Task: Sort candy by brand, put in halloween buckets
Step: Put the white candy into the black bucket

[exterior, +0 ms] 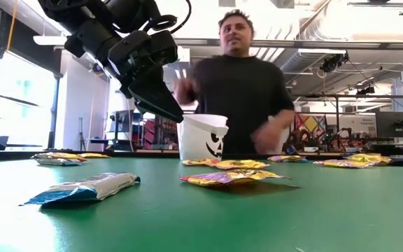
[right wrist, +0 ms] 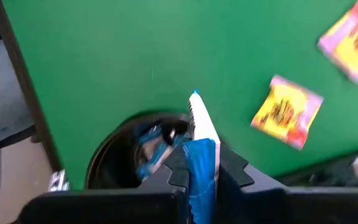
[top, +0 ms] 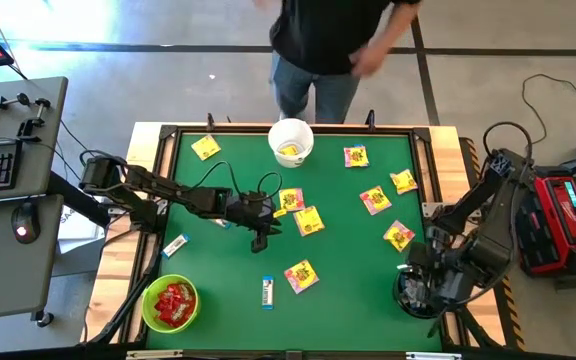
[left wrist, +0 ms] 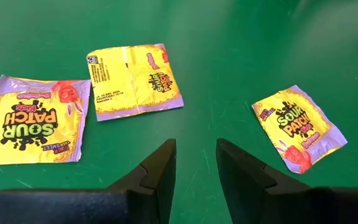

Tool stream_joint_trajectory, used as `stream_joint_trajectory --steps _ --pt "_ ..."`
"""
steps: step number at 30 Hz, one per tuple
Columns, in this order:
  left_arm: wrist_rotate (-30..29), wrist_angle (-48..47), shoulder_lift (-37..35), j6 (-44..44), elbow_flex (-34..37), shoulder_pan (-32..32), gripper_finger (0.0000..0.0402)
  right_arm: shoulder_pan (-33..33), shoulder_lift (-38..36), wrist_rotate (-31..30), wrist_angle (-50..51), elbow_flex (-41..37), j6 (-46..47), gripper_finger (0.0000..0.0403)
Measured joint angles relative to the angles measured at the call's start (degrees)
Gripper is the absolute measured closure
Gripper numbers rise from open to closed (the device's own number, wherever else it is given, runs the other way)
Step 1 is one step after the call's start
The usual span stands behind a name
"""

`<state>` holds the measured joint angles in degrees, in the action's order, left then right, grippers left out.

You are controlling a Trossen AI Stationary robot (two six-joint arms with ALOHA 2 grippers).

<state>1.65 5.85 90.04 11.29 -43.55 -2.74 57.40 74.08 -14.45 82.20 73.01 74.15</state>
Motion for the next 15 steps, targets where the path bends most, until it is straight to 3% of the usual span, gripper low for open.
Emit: stream_joint_trajectory --steps 15 --pt "0.00 -0.04 0.00 0.01 -0.04 0.00 0.0293 5.67 0.07 10.05 6.56 0.00 17.52 0.0382"
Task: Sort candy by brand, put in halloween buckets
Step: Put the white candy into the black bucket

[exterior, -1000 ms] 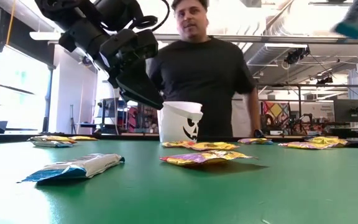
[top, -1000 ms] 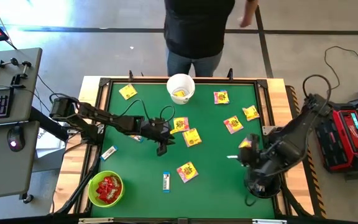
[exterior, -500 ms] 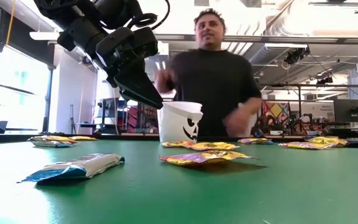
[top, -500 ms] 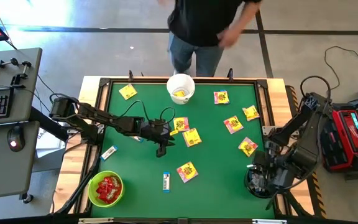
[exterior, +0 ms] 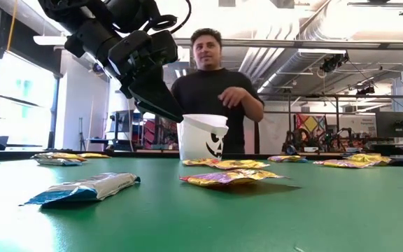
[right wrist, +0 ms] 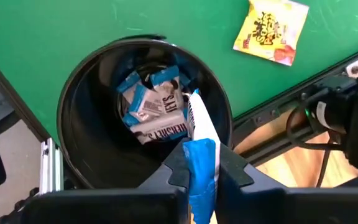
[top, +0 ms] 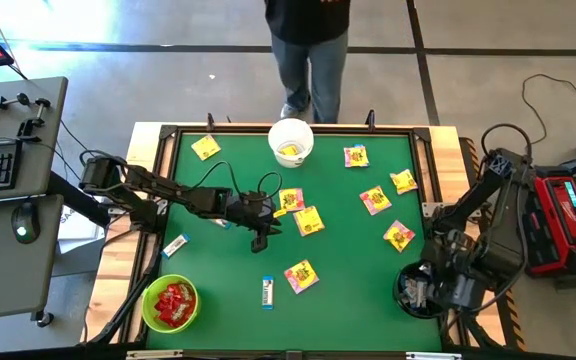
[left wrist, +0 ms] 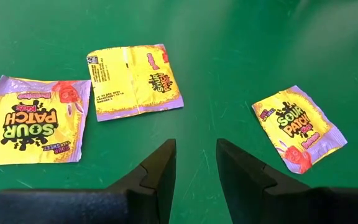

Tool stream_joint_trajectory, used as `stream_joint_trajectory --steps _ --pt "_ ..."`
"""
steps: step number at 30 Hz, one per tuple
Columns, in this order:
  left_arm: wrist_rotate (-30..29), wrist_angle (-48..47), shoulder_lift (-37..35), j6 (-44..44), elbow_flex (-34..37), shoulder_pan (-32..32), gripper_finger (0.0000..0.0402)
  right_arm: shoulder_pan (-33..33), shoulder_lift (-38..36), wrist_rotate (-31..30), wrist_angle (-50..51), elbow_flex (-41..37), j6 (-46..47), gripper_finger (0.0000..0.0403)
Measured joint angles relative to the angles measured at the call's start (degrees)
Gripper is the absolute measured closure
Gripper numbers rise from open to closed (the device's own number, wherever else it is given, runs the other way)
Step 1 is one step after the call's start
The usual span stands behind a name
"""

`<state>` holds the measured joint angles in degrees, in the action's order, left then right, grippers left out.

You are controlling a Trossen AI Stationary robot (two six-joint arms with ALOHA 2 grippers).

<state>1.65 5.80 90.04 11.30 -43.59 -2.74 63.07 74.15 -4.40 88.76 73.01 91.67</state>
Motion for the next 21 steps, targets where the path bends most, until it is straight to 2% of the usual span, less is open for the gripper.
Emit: stream_joint_trajectory --steps 8,15,21 --pt "0.01 -0.04 0.00 -0.43 0.00 0.00 0.0293 -0.07 0.04 4.92 -5.57 -5.86 -0.03 0.0382" --pt "0.02 -0.09 0.00 -1.02 0.00 0.00 0.0293 -0.07 0.04 5.51 -13.21 -12.11 -0.16 0.0381" --pt "0.02 -0.11 0.00 -1.02 0.00 0.00 0.0293 -0.07 0.04 8.21 -19.47 -18.30 -0.19 0.0351"
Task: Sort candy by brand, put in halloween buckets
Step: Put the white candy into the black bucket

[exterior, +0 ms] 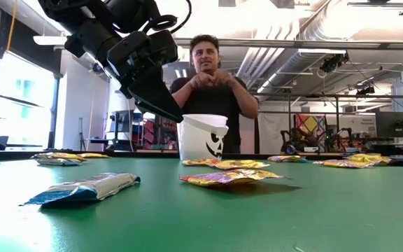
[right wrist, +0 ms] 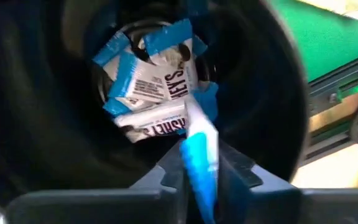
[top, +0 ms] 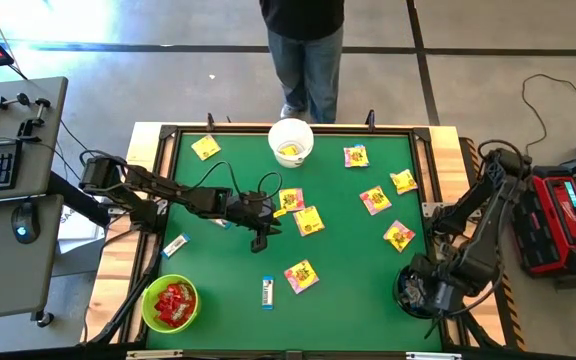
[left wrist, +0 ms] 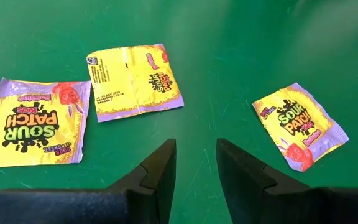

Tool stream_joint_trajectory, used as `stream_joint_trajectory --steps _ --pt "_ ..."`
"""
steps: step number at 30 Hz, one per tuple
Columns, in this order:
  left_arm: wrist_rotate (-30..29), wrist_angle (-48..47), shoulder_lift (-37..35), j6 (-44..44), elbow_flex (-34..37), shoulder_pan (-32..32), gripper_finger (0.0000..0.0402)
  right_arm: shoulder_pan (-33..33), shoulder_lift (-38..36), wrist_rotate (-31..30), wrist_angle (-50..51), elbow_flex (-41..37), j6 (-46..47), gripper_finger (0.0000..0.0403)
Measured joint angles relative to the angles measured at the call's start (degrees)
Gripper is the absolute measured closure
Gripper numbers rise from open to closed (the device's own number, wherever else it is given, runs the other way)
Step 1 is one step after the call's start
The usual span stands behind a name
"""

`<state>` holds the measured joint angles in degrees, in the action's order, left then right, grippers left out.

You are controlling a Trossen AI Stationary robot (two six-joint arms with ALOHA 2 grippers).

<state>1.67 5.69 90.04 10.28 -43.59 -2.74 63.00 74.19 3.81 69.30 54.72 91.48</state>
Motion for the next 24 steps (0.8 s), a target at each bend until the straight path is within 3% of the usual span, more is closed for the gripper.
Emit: stream_joint_trajectory --steps 6,13,24 --pt "0.00 -0.02 0.00 0.00 0.00 0.00 0.0293 0.00 0.00 0.91 -4.00 -2.81 0.02 0.0300" --pt "0.00 -0.04 0.00 0.00 0.00 0.04 0.0293 0.00 0.00 -0.94 -0.07 1.93 -0.03 0.0257" --pt "0.00 -0.33 0.00 -0.03 0.00 0.09 0.0293 0.00 -0.01 -4.83 10.36 11.78 -2.14 0.0265"
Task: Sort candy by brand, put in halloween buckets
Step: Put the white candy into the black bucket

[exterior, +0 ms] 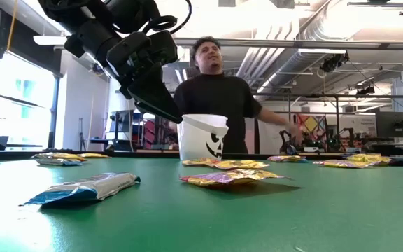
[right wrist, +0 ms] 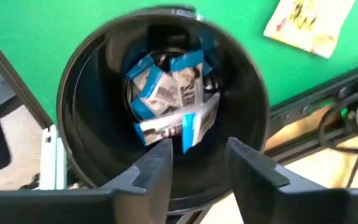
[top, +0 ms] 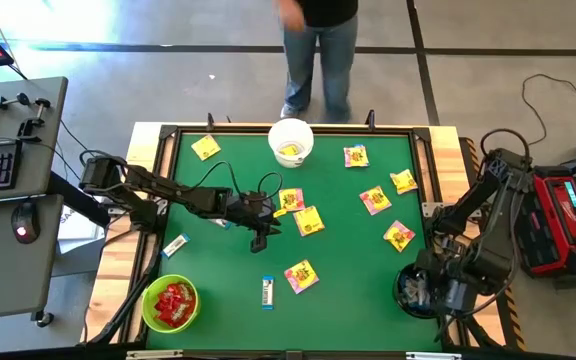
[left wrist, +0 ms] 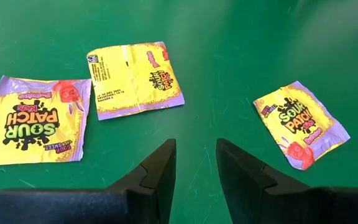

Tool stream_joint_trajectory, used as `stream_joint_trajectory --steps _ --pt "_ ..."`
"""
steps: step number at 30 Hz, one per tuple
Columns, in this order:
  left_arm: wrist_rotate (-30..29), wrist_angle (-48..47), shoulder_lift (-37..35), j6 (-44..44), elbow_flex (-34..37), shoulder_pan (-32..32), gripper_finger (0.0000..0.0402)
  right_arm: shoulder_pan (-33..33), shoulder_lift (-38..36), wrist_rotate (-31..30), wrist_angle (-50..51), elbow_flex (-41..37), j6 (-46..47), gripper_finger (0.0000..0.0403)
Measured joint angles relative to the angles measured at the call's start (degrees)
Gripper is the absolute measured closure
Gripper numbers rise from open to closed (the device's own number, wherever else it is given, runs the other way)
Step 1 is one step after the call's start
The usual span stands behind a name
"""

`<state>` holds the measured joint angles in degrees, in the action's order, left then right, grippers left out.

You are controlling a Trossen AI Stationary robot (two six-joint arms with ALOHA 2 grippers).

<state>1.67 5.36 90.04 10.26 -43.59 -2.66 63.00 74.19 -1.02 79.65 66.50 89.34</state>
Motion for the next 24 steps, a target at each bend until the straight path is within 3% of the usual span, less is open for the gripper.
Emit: stream_joint_trajectory --steps 10,18,24 --pt "0.10 -1.35 0.00 -0.91 0.00 0.00 0.0293 -2.11 -1.68 -2.19 1.37 0.24 -5.64 0.0395" --pt "2.87 -2.97 0.00 -1.48 0.00 -0.15 0.0293 -6.02 -4.53 -9.99 0.96 0.24 -17.49 0.0401" --pt "5.68 -3.85 -0.02 -4.85 0.00 -1.86 0.0293 -12.87 -6.59 -13.05 -0.93 0.23 -28.26 0.0402"
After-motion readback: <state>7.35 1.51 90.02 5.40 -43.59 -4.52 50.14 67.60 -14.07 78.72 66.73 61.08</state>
